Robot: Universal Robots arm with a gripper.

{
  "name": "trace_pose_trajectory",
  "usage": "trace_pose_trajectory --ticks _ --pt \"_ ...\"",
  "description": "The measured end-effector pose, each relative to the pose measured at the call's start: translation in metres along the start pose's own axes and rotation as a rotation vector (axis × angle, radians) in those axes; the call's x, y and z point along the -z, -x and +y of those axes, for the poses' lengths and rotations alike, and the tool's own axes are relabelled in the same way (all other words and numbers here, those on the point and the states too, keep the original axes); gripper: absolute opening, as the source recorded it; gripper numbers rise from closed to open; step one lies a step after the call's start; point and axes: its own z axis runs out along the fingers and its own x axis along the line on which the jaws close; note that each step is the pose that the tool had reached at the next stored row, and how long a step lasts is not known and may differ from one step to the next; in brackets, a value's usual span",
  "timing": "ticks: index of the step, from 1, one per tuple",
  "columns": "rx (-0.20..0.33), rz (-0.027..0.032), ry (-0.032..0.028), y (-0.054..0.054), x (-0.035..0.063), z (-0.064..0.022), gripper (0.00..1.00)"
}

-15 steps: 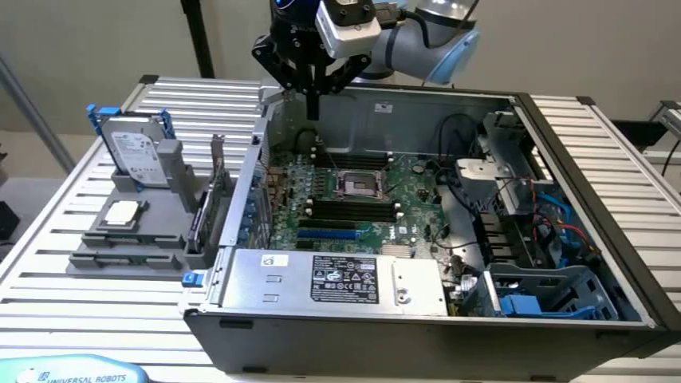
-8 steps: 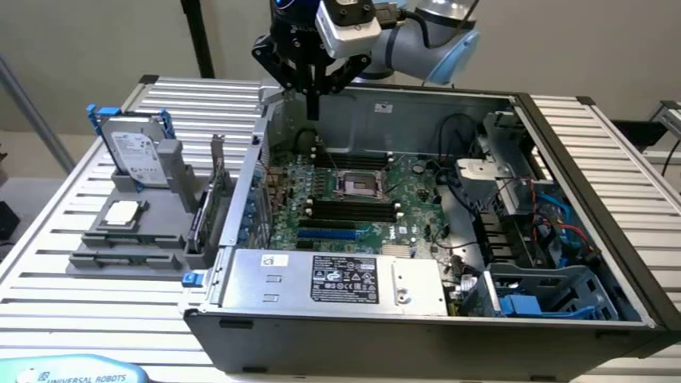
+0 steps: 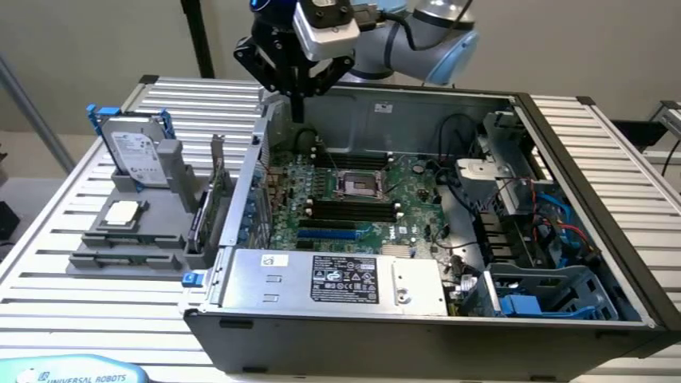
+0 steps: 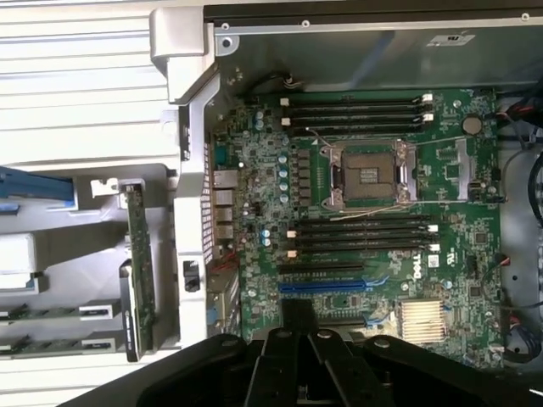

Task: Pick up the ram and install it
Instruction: 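Reach for the ram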

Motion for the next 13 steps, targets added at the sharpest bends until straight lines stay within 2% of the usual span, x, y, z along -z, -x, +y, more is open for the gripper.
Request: trace_pose_trajectory --ticks 13 --pt "0.0 -0.0003 0.0 -0.058 0.0017 -0.0157 0.11"
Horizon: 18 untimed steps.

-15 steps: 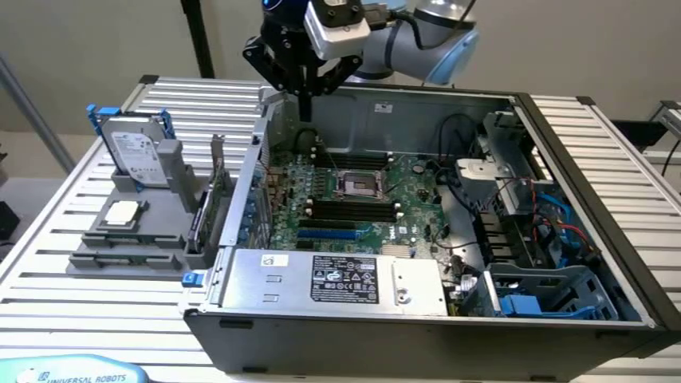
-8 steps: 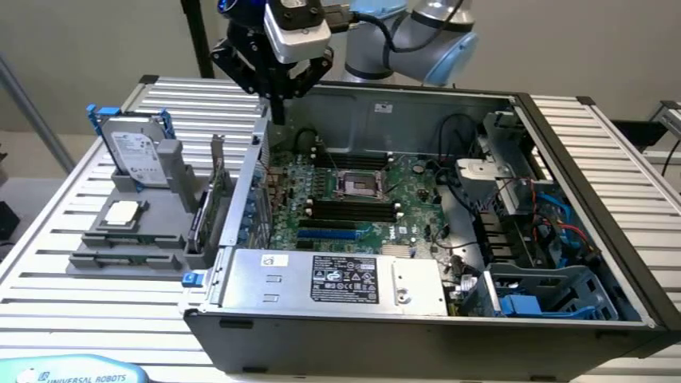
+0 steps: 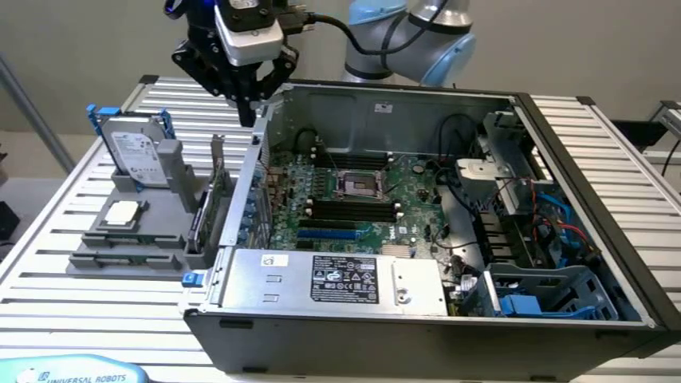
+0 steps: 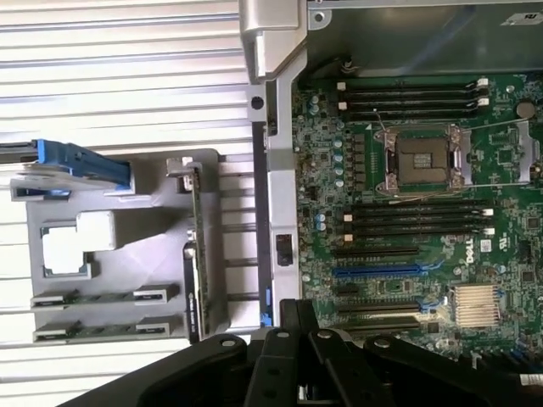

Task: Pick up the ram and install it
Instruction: 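Reach for the ram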

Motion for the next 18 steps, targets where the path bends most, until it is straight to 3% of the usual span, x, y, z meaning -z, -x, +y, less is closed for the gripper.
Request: trace_pose_trajectory --ticks 18 --pt "0.0 -0.0007 -0.0001 -0.081 0.0004 -0.0133 0.11"
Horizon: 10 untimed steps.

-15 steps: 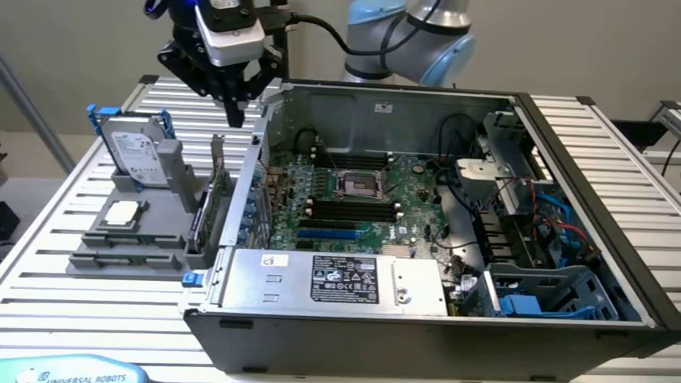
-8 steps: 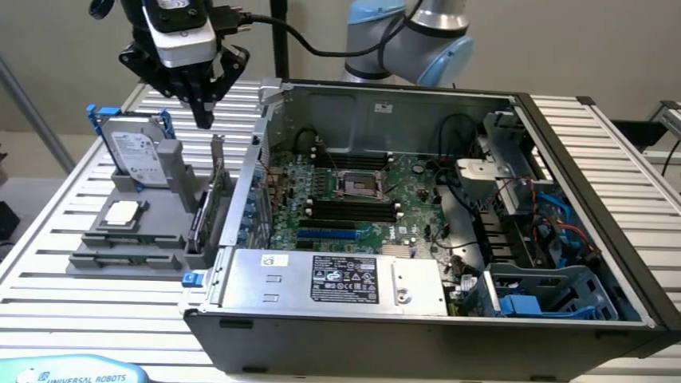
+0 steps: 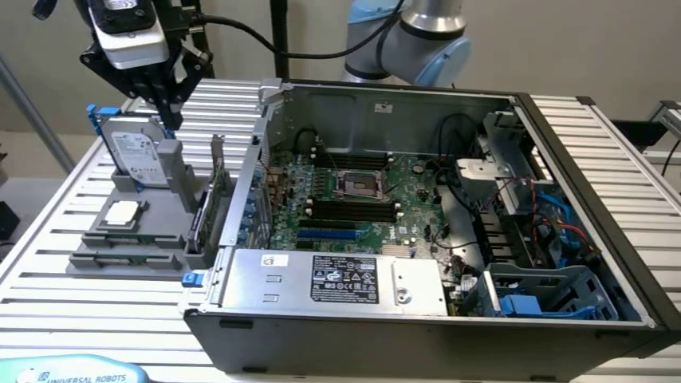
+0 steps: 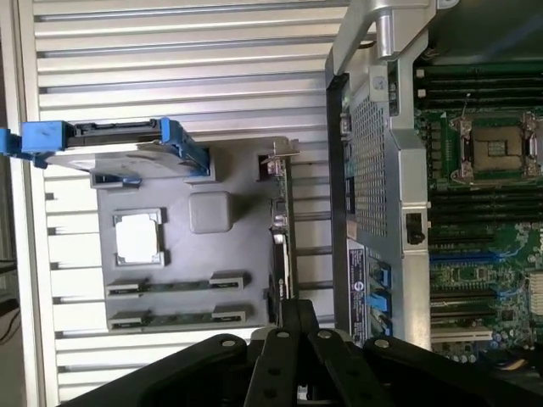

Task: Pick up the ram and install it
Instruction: 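Reach for the ram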

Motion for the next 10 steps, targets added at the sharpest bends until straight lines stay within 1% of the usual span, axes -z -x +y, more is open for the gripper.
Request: trace_pose_trajectory --ticks 10 --pt "0.0 0.0 -0.0003 -0.045 -0.0016 -0.0112 0.11"
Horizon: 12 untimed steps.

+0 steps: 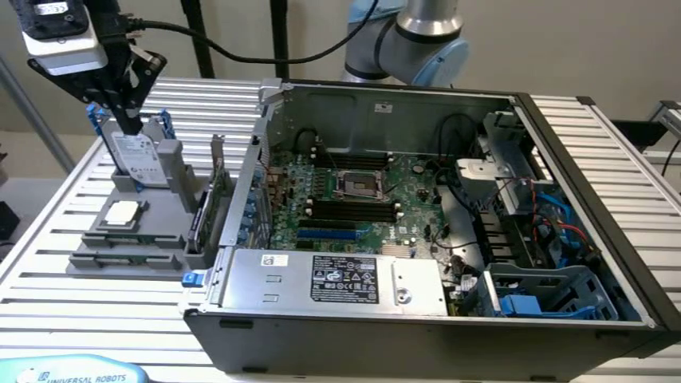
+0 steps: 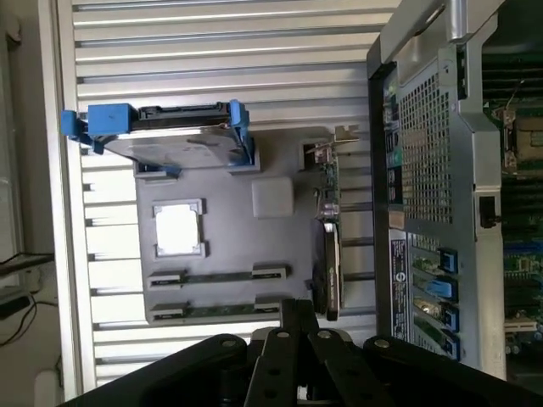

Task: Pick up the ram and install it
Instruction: 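Reach for the ram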

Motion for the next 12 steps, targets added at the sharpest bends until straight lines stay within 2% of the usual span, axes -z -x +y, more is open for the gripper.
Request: trace_pose_trajectory --ticks 6,12 --pt "0.0 0.0001 -0.0001 -0.024 -0.0025 -0.0091 0.11" --pt "0.0 0.0017 -0.0006 -0.036 -0.0055 -0.0208 0.11"
